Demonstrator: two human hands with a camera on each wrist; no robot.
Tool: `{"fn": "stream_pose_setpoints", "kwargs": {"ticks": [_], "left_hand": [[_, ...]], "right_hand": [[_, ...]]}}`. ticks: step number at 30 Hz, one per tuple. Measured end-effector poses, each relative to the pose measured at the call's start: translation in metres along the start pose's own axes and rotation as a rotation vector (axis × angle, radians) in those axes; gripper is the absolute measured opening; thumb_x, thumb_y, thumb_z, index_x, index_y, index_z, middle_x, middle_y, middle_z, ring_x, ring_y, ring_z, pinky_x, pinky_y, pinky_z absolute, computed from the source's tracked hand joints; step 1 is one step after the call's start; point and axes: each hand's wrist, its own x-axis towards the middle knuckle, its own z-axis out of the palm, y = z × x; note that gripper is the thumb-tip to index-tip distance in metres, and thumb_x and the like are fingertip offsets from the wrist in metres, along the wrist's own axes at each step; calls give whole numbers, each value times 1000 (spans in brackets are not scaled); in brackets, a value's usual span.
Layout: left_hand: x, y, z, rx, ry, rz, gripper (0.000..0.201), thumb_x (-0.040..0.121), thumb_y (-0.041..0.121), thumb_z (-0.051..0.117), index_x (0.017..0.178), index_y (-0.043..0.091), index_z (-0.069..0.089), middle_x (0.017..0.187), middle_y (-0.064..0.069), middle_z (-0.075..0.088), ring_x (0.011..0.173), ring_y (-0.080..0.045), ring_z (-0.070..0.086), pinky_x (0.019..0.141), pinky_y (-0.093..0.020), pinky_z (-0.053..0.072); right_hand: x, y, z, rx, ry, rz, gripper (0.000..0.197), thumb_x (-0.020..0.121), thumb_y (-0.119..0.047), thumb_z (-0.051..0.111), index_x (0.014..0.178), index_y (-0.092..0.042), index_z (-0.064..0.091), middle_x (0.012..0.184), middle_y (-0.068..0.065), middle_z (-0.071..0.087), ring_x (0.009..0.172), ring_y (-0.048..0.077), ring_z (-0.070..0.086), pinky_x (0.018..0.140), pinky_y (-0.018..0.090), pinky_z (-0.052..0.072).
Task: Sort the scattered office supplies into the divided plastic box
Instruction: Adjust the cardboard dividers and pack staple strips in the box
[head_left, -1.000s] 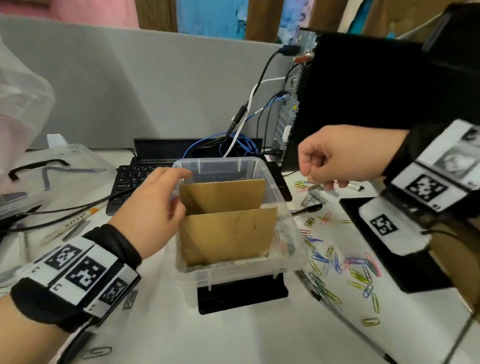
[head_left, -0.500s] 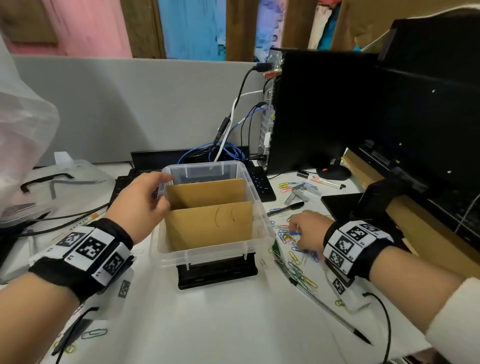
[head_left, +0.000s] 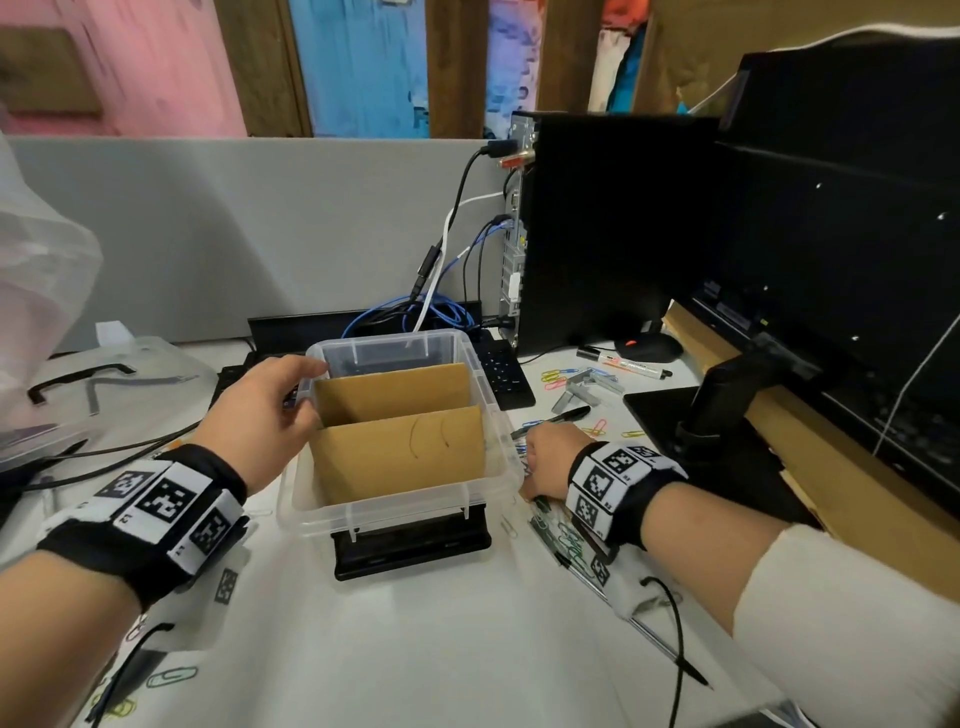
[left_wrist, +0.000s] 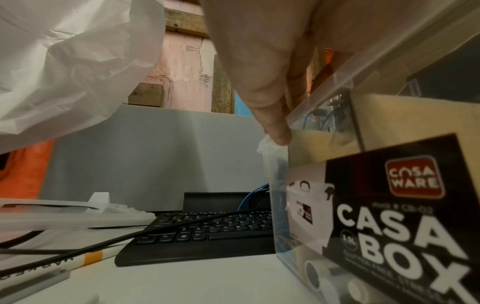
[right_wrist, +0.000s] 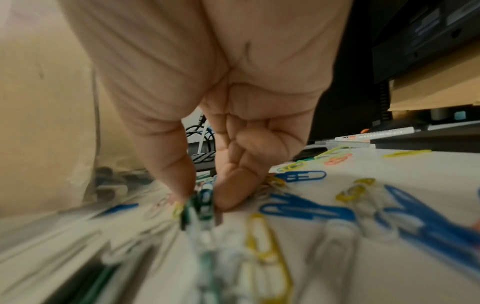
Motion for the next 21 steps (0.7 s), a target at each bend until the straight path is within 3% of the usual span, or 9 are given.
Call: {"fn": "stream_pose_setpoints", "kwargs": {"ticks": [2,5,7,11,14,16,21], "left_hand": [[0,1,-1,5,0,1,34,89,7,53,121,19,58,121,-5,60,107,-25,58,95,-46,48],[0,4,-2,17,0,-6,34,89,7,53,121,20,58,120,-5,60,105,-25,59,94,-45,49],[-1,5,-3,25,-10,-13,35,89,7,53,122,19,57,119,-5,60,103,-25,59,93,-44,49],[0,10,-9,74,-52,25,39,88,2,53,123,18,56,120,-7,57,94,-25,59,87,-40,50],[0,25,-16,149,-24,128,31,87,6,58,116,17,61,109,-1,55,83,-19,52,77,-30,40],[-4,45,-21,144,-19,198,26,87,14,61,113,19,63,104,5,54,80,-15,50,75,-28,37],[-21,106,-20,-54,-184,271,24,87,26,63,111,28,60,105,18,62,97,2,59,85,-17,46]], "right_hand": [[4,0,-3,6,-22,33,22,77,-25,70,77,-11,53,77,4,56,73,20,54,58,24,44],[4,5,-11,83,31,25,21,82,-23,65,90,-4,64,92,9,65,87,22,62,76,30,53],[3,13,-18,232,101,6,19,83,-21,66,94,-6,66,97,6,66,93,21,63,84,33,53],[-2,32,-30,530,143,-72,9,80,-11,67,80,-14,59,81,6,67,77,20,68,76,34,56],[-15,44,-44,728,182,-114,12,81,-6,67,82,-13,58,73,3,67,70,15,67,58,20,51],[-24,48,-56,801,230,-144,11,79,-6,68,84,-13,60,69,-1,66,64,9,62,52,19,45],[-49,36,-90,843,284,-319,13,79,-2,67,82,-12,59,74,8,67,60,9,56,50,11,40]]}}
